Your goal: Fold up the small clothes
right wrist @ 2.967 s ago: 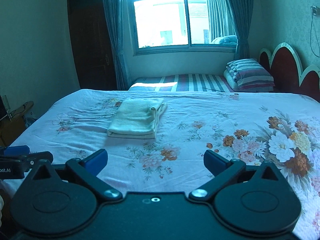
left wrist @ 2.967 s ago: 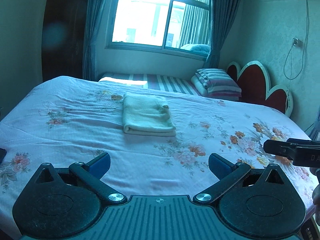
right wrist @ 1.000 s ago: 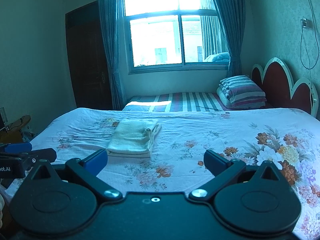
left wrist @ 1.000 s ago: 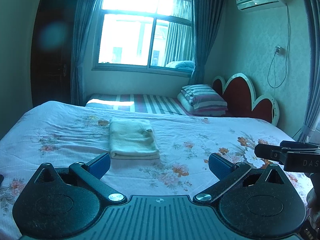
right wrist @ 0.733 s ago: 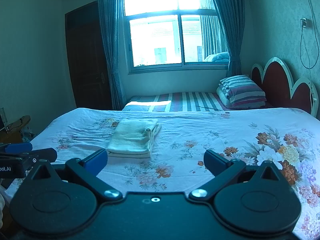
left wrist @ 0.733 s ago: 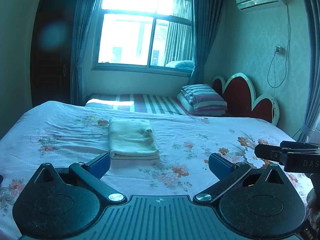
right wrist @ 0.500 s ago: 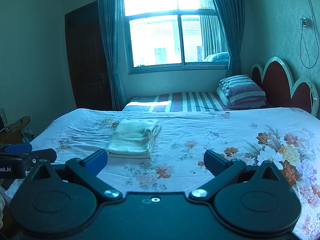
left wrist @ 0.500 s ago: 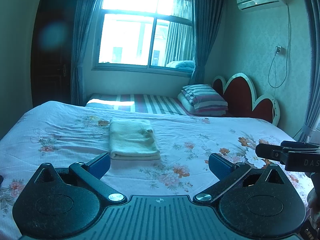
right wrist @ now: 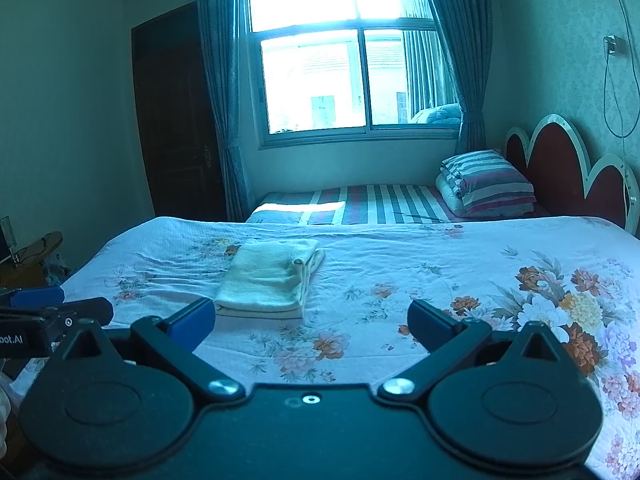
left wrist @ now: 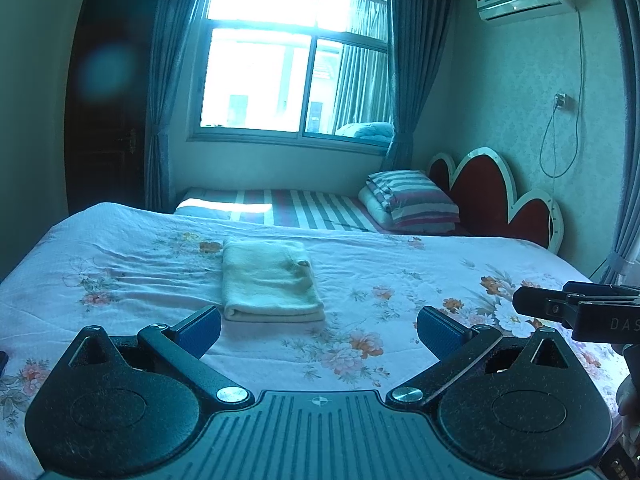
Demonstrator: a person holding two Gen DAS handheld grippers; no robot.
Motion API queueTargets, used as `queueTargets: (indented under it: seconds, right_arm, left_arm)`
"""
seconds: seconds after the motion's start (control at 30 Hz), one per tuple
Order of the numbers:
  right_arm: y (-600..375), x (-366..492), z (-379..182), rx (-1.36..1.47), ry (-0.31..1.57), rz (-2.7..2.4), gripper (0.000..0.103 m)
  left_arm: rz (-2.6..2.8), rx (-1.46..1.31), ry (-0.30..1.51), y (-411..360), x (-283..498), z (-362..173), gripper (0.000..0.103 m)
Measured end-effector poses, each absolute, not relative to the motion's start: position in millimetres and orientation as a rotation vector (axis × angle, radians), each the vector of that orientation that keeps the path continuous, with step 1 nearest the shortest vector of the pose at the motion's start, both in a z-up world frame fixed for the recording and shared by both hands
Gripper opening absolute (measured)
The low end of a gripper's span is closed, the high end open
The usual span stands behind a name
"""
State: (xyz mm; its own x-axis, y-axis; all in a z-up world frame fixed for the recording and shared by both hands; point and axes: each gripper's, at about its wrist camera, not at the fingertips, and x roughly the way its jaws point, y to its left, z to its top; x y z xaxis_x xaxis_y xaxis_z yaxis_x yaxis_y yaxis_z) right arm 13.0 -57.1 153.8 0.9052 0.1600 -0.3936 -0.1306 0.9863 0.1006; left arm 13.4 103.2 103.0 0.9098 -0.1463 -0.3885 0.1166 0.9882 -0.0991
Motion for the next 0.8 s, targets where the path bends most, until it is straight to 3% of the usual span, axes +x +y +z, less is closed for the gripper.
queueTargets:
  seconds: [0.8]
  right_arm:
    - [-67,19,154,0.065,0.413,0.172,0.103]
  left_arm:
    - [-0.139,-0.087,0.365,98,10,108,0.103]
